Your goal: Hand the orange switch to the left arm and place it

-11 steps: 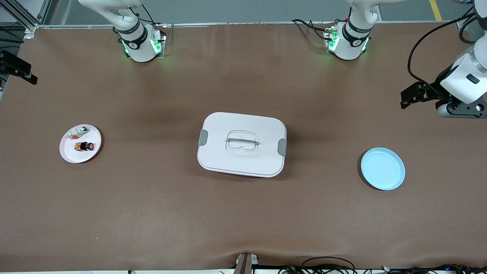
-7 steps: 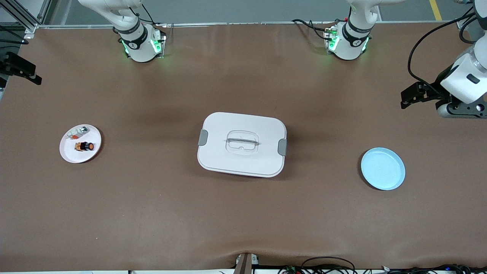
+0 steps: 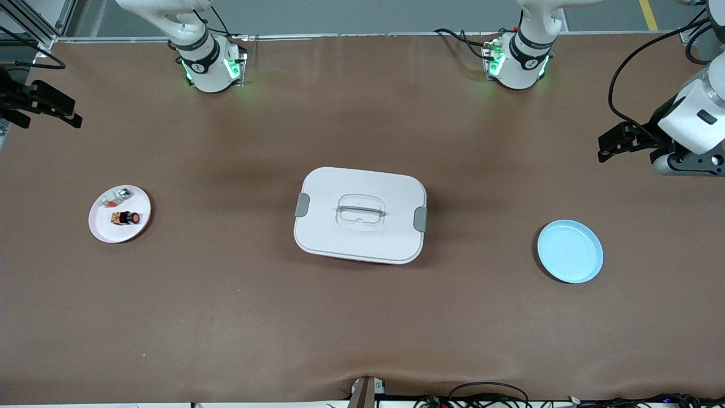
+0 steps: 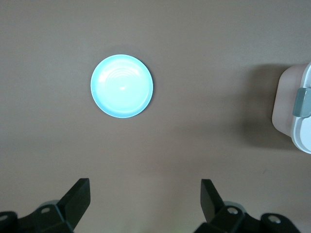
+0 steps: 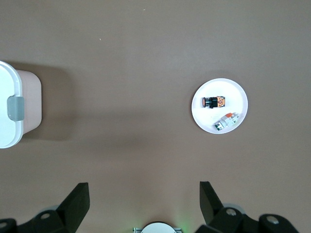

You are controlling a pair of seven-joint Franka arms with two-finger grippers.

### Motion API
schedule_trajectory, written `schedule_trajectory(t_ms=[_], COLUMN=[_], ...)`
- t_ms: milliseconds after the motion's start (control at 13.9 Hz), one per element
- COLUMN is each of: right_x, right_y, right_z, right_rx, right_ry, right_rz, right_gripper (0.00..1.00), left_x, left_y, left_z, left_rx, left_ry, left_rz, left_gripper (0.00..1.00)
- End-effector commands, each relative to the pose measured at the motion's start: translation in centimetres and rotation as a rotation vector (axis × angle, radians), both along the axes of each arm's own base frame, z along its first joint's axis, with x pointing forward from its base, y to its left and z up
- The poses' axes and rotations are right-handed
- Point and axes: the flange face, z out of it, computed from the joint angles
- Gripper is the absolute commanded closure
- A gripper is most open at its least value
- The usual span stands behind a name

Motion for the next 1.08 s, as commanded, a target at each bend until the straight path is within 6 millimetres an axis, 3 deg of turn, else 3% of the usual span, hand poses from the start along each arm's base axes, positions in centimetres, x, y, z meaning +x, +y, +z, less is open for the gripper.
schedule_trajectory(t_ms=[0, 359, 503, 1006], right_x=[-0.8, -0.8, -0.2, -0.1], right_y=[-0.1, 0.4, 0.3, 0.8], right_z=[0.3, 0.5, 2.8, 2.5], right_rx=[-0.01, -0.008, -0.006, 0.008], right_ry=[-0.003, 0.0, -0.048, -0.017], right_rz=[-0.012, -0.006, -0.015, -0.007], right_gripper=[0.0, 0.0, 0.0, 0.0], left_x=[0.2, -0.3, -0.4, -0.8], left_y=[0.1, 0.3, 0.4, 0.9], left_z=[0.4, 0.2, 0.0, 0.2], left_rx=[0.004, 0.008, 0.008, 0.001], left_ry=[0.009, 0.043, 0.055, 0.075], left_rz=[0.01, 0.007, 0.002, 0.012], left_gripper=[0.0, 0.0, 0.0, 0.0])
